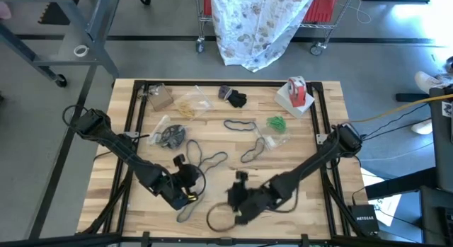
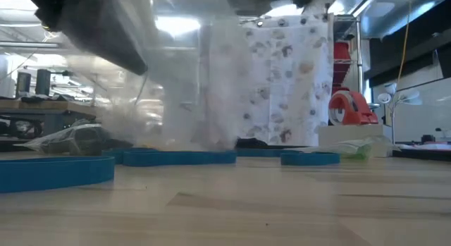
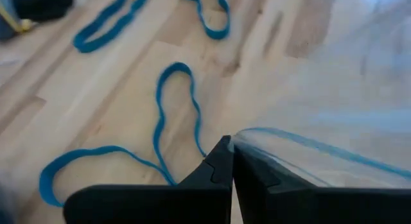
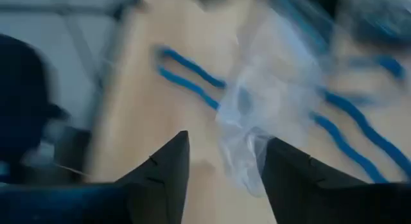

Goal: Sort rubber bands
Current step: Open the transparent zip bag, then put the blue rubber band into the transparent zip bag

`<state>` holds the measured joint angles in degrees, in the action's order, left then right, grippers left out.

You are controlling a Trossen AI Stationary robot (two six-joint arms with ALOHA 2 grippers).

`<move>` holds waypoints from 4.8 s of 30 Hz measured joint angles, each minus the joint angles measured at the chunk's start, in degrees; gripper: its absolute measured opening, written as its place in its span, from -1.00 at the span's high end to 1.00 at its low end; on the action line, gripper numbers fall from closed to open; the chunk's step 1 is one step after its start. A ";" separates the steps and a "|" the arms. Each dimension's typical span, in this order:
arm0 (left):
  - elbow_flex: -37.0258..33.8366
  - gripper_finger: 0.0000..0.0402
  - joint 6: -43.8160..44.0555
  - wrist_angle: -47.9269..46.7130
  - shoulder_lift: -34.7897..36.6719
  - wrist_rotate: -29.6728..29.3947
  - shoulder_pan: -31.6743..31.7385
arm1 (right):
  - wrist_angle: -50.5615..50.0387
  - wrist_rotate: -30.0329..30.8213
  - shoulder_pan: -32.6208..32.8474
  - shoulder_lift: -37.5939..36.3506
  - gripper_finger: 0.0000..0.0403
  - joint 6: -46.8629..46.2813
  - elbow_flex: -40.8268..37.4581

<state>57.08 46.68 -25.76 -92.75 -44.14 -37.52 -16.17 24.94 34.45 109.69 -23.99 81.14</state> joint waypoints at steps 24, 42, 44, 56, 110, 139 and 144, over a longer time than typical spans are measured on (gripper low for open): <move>0.00 1.00 3.95 -3.63 -0.02 0.72 -2.34 | -23.37 11.64 1.85 -0.55 0.18 3.39 17.84; 0.00 1.00 1.66 -2.12 6.86 0.15 -3.84 | -18.66 9.84 -2.07 9.06 0.18 -2.73 13.35; 0.00 1.00 0.83 -2.13 7.44 0.15 -3.48 | -20.85 10.09 -2.05 7.86 0.18 -2.76 14.23; -1.13 1.00 0.17 -0.42 6.23 0.04 -1.92 | -12.41 12.54 -1.78 8.72 0.18 -5.32 7.25; 1.49 0.46 -25.79 -10.70 -7.42 1.95 -4.37 | 7.33 13.02 -2.62 8.63 0.18 -13.21 -7.85; 2.20 1.00 7.97 -12.55 -3.06 13.20 -2.62 | -6.72 17.59 -11.49 2.14 0.18 16.77 -4.14; 2.49 1.00 10.37 -17.21 2.93 12.54 -3.72 | -25.35 1.44 -15.70 -4.30 0.18 16.66 -4.04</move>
<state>59.57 57.04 -42.97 -89.82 -31.60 -41.24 -41.52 26.38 18.75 105.39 -7.32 77.11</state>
